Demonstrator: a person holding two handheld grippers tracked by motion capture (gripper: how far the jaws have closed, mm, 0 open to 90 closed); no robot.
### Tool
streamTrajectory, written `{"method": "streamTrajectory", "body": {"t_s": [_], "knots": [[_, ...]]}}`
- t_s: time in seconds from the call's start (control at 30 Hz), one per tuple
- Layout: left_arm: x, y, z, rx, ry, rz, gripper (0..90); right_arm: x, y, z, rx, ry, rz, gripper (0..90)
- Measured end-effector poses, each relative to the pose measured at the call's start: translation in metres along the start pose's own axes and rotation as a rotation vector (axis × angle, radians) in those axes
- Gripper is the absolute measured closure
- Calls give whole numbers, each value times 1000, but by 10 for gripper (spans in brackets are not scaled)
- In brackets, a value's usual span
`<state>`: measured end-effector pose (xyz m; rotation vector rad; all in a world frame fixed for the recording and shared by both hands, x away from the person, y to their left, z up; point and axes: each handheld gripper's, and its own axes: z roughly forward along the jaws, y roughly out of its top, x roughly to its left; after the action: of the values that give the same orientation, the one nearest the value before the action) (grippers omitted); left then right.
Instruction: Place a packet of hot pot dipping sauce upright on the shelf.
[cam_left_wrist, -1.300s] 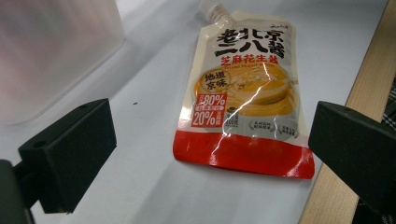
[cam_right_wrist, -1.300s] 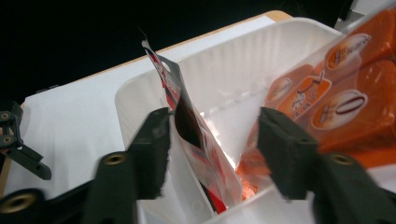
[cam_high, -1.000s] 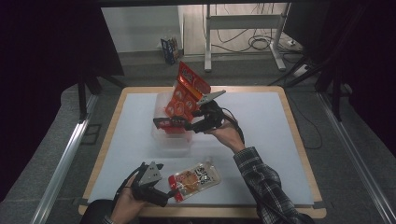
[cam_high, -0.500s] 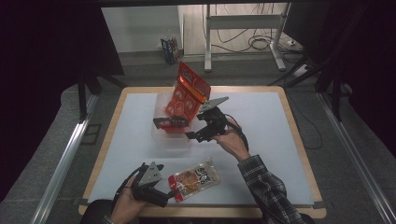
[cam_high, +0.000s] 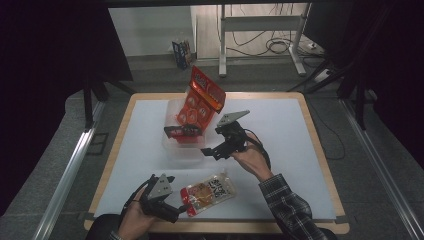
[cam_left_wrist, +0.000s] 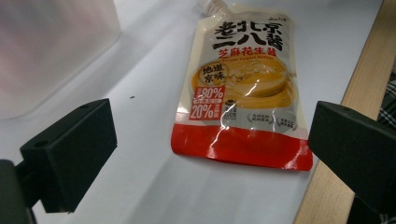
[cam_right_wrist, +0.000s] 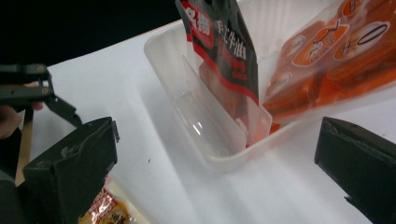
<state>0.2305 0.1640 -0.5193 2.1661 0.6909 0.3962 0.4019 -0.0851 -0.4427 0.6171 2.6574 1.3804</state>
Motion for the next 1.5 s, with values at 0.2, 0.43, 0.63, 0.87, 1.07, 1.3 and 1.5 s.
{"method": "streamTrajectory", "body": {"t_s": [0.2,0.43,0.63,0.87,1.07,1.3,1.5], "knots": [[3,-1,-4,-26,26,2,1,4,-6,-7,-7,-16,9,0],[7,-3,-4,-44,44,-2,1,8,-18,-14,-8,-19,9,0],[8,-4,-4,-55,51,0,1,14,-25,-21,-8,-39,-1,0],[7,-4,-4,-63,48,23,0,23,-35,-29,3,-55,-15,0],[8,-4,-4,-72,51,25,5,30,-44,-31,25,-61,-8,0],[9,-5,-3,-56,41,-2,6,36,-60,-38,33,-64,9,0],[7,-4,2,-21,29,-18,0,37,-72,-42,34,-65,30,0]]}}
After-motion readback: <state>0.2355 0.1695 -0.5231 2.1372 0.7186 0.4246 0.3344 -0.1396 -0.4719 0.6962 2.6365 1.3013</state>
